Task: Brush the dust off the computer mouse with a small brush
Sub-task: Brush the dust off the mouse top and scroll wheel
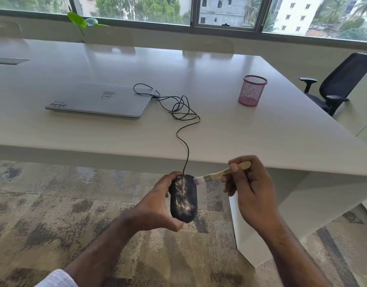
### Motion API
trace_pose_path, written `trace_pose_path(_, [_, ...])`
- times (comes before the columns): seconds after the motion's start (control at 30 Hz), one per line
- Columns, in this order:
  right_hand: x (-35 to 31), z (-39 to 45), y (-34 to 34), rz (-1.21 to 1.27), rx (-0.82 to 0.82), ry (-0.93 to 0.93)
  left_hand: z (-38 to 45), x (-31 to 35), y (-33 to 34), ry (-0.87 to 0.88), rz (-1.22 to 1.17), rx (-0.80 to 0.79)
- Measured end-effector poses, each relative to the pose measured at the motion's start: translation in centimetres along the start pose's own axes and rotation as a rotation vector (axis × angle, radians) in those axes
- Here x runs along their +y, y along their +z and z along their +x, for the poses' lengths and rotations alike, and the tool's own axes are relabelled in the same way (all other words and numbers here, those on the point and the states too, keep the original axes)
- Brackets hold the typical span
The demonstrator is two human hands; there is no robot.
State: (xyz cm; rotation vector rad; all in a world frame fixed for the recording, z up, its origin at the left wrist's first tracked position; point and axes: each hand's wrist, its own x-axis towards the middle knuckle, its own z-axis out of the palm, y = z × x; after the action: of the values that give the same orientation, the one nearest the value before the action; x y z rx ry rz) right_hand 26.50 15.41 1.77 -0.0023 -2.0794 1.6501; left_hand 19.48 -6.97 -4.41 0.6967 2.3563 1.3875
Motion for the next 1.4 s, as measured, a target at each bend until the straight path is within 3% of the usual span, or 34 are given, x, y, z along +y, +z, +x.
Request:
trace_pose_path(0.13, [0.4, -0.1, -0.4, 0.058, -0.128, 0.073, 0.1, -0.2, 0.0, -0.003, 0.011, 0.004])
trace_pose_path(0.33, [1.1, -0.1, -0.5, 0.121, -0.119, 0.16, 0.3, -0.3, -0.1, -0.023, 0.001, -0.007])
trace_pose_path(0.5, [1.2, -0.1, -0.9, 0.028, -0.185, 0.194, 0.3, -0.4, -0.2, -0.045, 0.007, -0.013])
trace_pose_path(0.83, [0.0, -1.6, -0.5, -0.035, -0.212, 0.026, 1.0, -0.5, -0.8, -0.076, 0.028, -0.01])
trace_pose_path(1.1, [-0.3, -1.6, -0.4, -0.008, -0.189, -0.029, 1.1, -0.8, -0.7, -0.088, 0.015, -0.025])
trace_pose_path(1.27, [0.0, -1.9, -0.1, -0.094, -0.296, -0.037, 1.1, -1.0, -0.7, -0.075, 0.016, -0.022])
trace_pose_path(1.4, [-0.2, -1.7, -0.3, -0.06, -0.256, -0.059, 1.1, -1.2, -0.7, -0.072, 0.012, -0.025])
